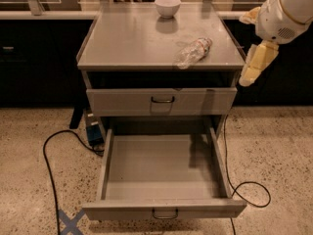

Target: Place water bottle into middle drawer

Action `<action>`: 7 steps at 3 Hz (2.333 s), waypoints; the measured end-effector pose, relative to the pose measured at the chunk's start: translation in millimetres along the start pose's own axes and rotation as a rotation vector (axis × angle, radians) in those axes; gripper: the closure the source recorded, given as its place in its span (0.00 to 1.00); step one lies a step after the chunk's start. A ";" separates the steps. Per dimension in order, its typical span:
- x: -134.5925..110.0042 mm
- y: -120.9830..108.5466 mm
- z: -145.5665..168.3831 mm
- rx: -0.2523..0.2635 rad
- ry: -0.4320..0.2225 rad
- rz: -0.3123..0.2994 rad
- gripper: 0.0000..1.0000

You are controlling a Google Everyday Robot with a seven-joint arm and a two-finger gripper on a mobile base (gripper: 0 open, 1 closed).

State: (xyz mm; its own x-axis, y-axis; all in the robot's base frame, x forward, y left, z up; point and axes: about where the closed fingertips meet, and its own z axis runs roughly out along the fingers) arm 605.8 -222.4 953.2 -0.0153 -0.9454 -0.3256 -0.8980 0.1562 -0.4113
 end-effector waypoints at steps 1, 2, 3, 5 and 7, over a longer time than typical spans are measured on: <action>1.7 -14.4 28.7 -0.018 -0.111 -0.006 0.00; 1.2 -16.3 33.8 -0.022 -0.124 -0.004 0.00; 1.6 -24.6 39.2 0.002 -0.115 -0.010 0.00; -36.7 -88.5 76.7 0.075 -0.172 -0.137 0.00; -51.7 -105.7 125.1 -0.014 -0.239 -0.181 0.00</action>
Offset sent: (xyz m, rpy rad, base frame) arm 0.0216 0.0036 -0.0162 0.0822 -0.0015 0.0475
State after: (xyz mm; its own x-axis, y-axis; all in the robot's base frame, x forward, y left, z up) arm 756.5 -154.3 906.9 0.2477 -0.8630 -0.4403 -0.8829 -0.0140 -0.4694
